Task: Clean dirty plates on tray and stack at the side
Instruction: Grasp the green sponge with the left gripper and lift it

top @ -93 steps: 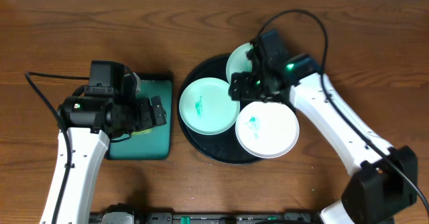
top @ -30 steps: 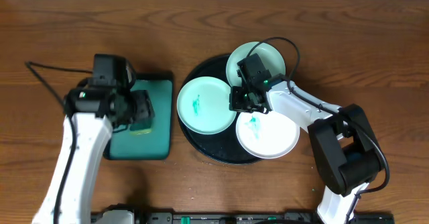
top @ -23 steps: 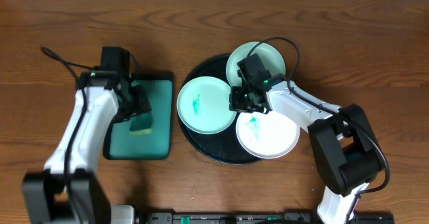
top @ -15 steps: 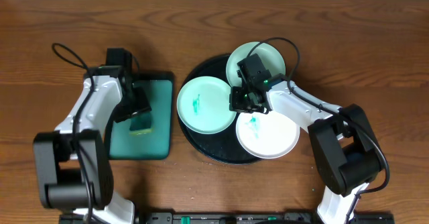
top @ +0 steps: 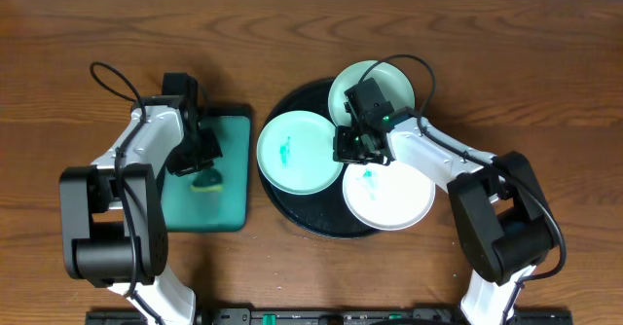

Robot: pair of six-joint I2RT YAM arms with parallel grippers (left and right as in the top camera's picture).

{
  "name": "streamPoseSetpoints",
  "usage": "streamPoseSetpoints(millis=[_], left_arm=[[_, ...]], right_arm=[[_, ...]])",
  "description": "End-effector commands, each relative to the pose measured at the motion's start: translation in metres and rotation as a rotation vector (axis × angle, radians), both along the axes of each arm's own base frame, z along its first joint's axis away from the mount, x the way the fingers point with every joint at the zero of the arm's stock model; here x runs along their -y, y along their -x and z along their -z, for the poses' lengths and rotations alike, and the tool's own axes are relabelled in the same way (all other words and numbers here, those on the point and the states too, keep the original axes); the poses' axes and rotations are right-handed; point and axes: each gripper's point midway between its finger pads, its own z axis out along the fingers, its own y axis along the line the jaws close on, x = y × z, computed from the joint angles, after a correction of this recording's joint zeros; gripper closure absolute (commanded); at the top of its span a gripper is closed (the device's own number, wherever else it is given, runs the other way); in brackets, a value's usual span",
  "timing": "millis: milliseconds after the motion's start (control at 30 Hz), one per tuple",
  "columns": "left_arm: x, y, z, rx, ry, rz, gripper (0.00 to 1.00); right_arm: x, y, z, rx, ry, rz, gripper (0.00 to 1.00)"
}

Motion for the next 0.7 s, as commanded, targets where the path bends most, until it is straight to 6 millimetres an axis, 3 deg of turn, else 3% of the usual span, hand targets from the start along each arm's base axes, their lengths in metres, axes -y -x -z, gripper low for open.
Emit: streamPoseSetpoints(millis=[0, 167, 267, 467, 667], left_arm=[[0.005, 0.008, 0.013, -0.046, 0.036, 0.001, 0.93], [0.013, 0.004, 0.008, -0.023, 0.085, 0.007, 0.93], [0.013, -0.004, -0.009, 0.043, 0.082, 0.014, 0.93], [0.009, -0.020, -0.080, 0.271, 0.034, 0.055, 0.93], [-0.002, -0.019, -0.153, 0.495, -0.104, 0.099, 0.93]], right_arm=[[0.006, 0.020, 0.020, -0.067, 0.045, -0.022, 0.99], [0.007, 0.021, 0.020, -0.072, 0.047, -0.022, 0.99], [0.007, 0.021, 0.020, -0.073, 0.047, -0.023, 0.99], [0.007, 0.022, 0.020, -0.072, 0.049, -0.029, 0.99], [0.007, 0.022, 0.020, -0.069, 0.051, -0.041, 0.99]])
